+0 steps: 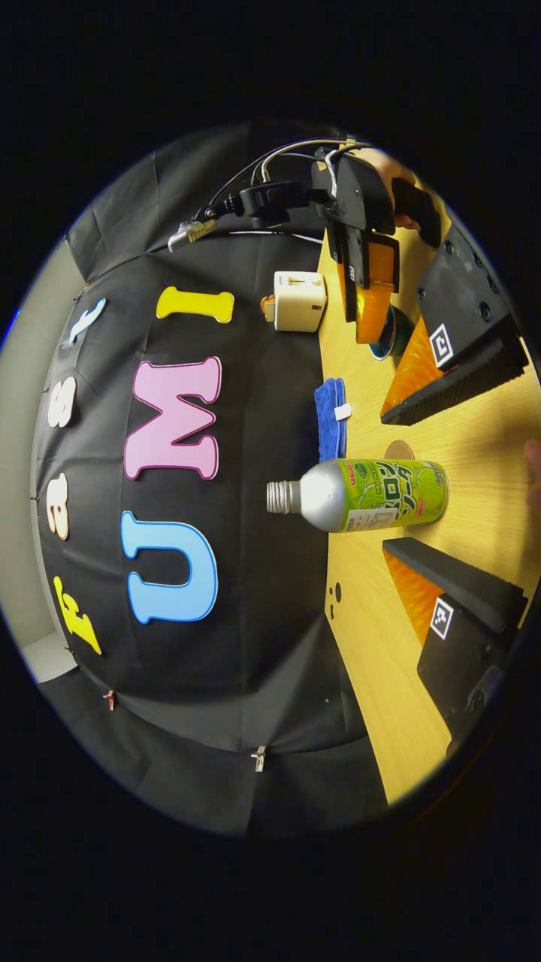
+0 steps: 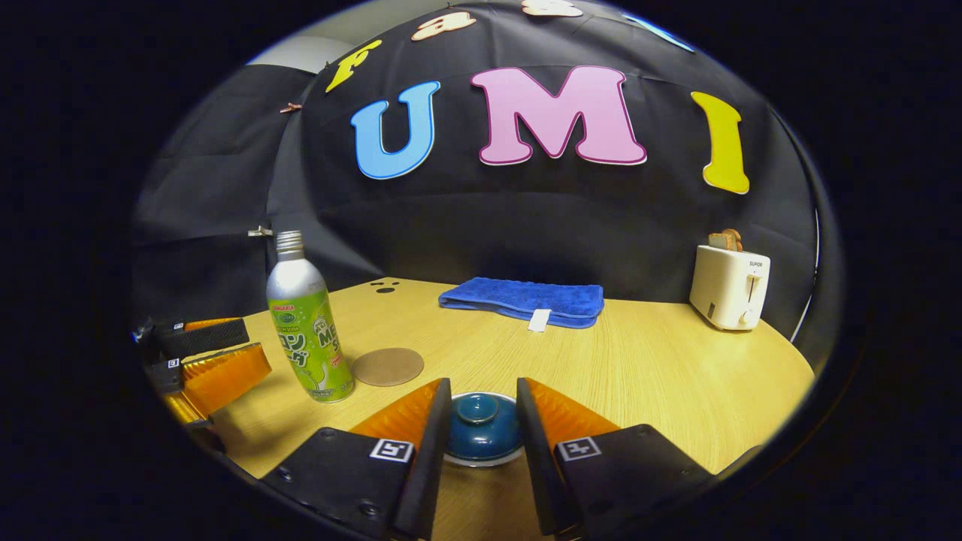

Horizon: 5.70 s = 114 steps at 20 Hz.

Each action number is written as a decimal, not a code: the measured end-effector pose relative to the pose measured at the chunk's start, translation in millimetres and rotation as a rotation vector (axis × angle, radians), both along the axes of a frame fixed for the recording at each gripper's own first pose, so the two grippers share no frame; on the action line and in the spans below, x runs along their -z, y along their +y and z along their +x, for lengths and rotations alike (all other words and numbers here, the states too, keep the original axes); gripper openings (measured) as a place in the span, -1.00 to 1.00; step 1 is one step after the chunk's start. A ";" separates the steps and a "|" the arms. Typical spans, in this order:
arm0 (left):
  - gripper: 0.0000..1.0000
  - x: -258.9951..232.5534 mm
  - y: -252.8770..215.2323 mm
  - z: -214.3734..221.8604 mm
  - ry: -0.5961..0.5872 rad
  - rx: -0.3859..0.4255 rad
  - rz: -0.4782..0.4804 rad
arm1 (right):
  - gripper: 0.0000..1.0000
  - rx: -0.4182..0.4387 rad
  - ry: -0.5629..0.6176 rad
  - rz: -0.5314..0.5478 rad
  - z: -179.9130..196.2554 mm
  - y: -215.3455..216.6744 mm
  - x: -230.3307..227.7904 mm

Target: Open the teacup lid with one hand, grasp the water bottle and pour water into the teacup with the other hand; after pouring, place the water bottle on the coaster and then close the teacup lid.

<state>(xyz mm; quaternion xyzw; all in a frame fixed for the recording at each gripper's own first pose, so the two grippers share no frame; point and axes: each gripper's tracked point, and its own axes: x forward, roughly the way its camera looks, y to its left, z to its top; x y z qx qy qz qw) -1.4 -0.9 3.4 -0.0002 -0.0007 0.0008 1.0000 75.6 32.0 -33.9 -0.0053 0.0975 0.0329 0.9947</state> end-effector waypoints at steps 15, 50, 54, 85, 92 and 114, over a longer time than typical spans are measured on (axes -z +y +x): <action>0.90 2.6 -0.3 1.3 -0.002 -0.001 0.000 | -0.39 0.029 -0.121 0.014 -18.9 -6.4 -19.4; 0.58 -7.3 -49.6 62.1 0.045 0.031 1.299 | -0.38 0.174 -0.193 0.000 -84.8 -117.5 -35.6; 0.58 -2.7 -57.6 55.0 0.027 0.077 1.429 | -0.39 0.170 -0.193 0.000 -85.2 -116.9 -35.6; 0.62 -29.3 -73.5 86.4 -0.061 0.068 2.062 | -0.39 0.161 -0.191 0.002 -85.2 -116.8 -34.8; 0.63 -32.1 -78.0 81.5 -0.116 0.042 2.190 | -0.38 0.161 -0.191 0.002 -84.7 -116.9 -35.3; 0.63 -29.8 -85.3 80.3 -0.214 0.047 2.469 | -0.39 0.161 -0.191 0.002 -85.3 -117.0 -35.3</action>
